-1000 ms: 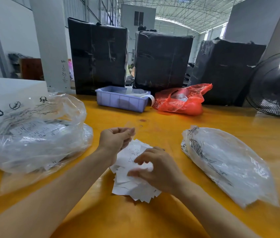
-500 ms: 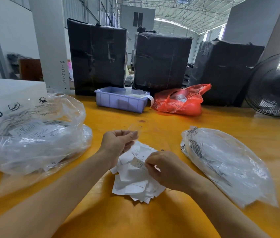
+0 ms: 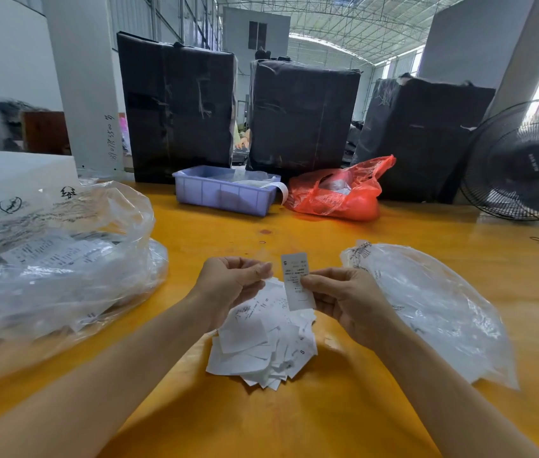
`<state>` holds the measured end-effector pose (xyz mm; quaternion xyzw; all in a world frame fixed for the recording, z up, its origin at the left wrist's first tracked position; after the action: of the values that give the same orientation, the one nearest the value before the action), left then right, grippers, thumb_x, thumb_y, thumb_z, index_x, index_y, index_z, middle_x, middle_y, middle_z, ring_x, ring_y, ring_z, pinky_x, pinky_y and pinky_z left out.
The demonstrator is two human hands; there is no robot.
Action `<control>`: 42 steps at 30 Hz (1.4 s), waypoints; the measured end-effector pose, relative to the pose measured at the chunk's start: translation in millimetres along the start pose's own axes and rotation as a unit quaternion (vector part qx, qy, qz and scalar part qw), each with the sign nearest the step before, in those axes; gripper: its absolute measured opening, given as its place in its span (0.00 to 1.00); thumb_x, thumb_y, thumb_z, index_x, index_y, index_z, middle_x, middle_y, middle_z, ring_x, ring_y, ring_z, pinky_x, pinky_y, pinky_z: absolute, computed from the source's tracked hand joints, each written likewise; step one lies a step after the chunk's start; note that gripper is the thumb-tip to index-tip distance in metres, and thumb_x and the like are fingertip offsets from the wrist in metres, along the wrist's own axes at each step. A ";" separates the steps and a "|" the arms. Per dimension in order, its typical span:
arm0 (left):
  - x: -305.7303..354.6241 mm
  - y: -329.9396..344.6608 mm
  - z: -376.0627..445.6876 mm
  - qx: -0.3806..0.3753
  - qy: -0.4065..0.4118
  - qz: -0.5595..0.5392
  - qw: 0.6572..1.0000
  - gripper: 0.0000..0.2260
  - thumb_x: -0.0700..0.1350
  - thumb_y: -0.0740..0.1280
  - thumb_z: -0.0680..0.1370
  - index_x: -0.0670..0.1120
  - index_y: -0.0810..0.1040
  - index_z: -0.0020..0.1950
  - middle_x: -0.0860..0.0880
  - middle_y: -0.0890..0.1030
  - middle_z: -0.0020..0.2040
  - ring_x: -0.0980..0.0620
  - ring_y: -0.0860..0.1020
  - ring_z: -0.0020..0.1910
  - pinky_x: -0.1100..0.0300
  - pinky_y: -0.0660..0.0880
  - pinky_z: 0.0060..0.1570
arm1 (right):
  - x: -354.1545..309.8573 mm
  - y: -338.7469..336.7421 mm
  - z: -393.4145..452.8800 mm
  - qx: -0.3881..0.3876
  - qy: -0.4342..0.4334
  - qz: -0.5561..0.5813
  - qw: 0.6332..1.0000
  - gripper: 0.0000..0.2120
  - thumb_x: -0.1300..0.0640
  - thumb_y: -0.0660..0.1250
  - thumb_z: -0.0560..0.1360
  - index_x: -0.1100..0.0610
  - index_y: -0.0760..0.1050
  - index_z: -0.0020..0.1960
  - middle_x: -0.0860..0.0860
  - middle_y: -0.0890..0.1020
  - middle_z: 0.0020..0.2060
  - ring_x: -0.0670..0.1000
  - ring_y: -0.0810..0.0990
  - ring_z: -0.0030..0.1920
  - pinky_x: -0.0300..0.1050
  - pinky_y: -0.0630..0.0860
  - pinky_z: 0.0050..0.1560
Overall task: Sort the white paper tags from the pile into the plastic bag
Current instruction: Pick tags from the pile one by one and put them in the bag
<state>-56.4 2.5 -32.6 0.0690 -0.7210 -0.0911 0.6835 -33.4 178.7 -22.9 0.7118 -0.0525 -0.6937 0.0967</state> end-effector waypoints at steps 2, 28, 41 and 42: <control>-2.0 3.6 -1.2 -0.012 -0.007 0.010 1.000 0.05 0.38 0.74 0.69 0.39 0.80 0.41 0.45 0.83 0.35 0.57 0.78 0.27 0.68 0.76 0.29 | -0.5 0.8 0.6 0.007 -0.011 -0.002 1.000 0.04 0.70 0.69 0.70 0.65 0.77 0.44 0.58 0.85 0.38 0.53 0.85 0.37 0.41 0.80 0.35; -2.6 12.1 -9.6 -0.079 -0.007 0.074 0.994 0.05 0.37 0.74 0.69 0.39 0.83 0.44 0.47 0.83 0.34 0.58 0.78 0.28 0.68 0.75 0.29 | -12.1 -2.1 -3.2 0.063 -0.286 -0.351 0.889 0.10 0.65 0.69 0.74 0.59 0.81 0.54 0.51 0.84 0.46 0.44 0.82 0.45 0.31 0.77 0.42; -1.4 12.0 -11.0 -0.094 -0.002 0.113 0.989 0.08 0.43 0.70 0.74 0.39 0.83 0.47 0.48 0.85 0.41 0.59 0.79 0.31 0.69 0.73 0.29 | -11.9 -2.7 -2.8 0.063 -0.284 -0.350 0.891 0.09 0.65 0.69 0.73 0.58 0.82 0.51 0.44 0.82 0.40 0.38 0.81 0.43 0.31 0.77 0.40; -1.4 12.1 -11.0 -0.095 -0.001 0.113 0.989 0.08 0.43 0.70 0.74 0.39 0.83 0.47 0.47 0.85 0.41 0.59 0.79 0.31 0.68 0.73 0.29 | -11.7 -3.0 -2.5 0.062 -0.282 -0.350 0.891 0.09 0.64 0.69 0.73 0.58 0.82 0.51 0.44 0.82 0.40 0.38 0.81 0.43 0.32 0.77 0.40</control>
<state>-45.0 14.2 -30.7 -0.0780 -0.7129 -0.0810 0.6922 -31.5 184.3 -12.0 0.4626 0.1321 -0.8497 -0.2159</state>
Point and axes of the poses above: each hand's wrist, its own z-axis towards the middle knuckle, its own y-axis out of the palm, x = y × z, the point moved 3 cm from there along z, towards the middle knuckle
